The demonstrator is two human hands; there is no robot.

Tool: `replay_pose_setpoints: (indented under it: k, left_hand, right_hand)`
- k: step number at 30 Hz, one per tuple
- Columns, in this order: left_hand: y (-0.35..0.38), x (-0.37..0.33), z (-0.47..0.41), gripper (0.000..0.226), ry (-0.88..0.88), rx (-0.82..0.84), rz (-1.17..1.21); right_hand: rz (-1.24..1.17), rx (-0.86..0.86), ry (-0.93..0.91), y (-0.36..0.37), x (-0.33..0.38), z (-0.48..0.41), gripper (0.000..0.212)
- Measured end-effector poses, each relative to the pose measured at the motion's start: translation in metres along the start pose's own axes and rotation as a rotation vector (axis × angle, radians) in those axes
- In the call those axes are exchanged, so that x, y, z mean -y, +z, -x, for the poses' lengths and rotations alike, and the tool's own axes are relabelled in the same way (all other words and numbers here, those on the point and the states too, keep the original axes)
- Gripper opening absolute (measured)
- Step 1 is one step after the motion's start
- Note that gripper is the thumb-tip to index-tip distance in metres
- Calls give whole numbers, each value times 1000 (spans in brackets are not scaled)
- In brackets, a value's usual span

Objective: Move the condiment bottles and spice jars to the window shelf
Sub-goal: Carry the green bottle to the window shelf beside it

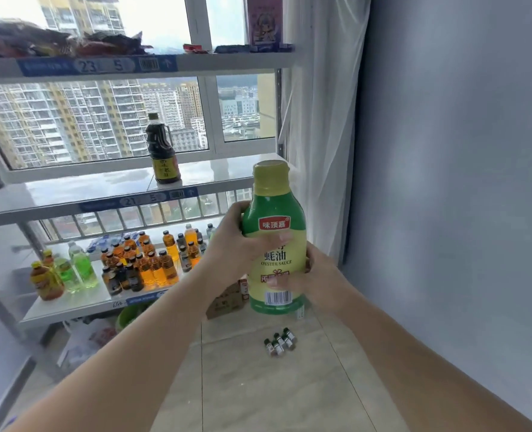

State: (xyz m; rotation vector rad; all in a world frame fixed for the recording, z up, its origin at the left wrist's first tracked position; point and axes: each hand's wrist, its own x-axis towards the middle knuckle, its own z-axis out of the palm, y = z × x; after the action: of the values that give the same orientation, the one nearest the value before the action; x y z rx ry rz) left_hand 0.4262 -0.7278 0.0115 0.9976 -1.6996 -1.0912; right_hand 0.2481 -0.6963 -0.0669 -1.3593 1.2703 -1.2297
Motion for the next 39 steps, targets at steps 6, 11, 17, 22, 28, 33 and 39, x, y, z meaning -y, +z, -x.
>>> replay_pose_setpoints:
  k: [6,11,17,22,28,33,39]
  left_hand:
    - [-26,28,-65,68,-5,-102,9]
    - [-59,56,-127,75,-2,-163,1]
    - [-113,94,-219,80,14,-167,12]
    - [-162,115,-299,79,17,-145,-14]
    - [-200,137,-373,66,41,-173,-74]
    - [-222,160,-429,86,69,-268,-195]
    - [-240,178,-505,68,77,-359,-311]
  right_hand:
    - [1,66,4,9,-7,-88,78]
    - [16,119,-6,26,-9,-166,66]
    - [30,116,-30,57,-15,-278,80]
    - [-19,88,-44,85,-12,-367,80]
    - [11,91,-62,107,-11,-450,78]
    - [42,100,-75,114,-16,-521,73]
    - [86,89,-104,116,-21,-616,66]
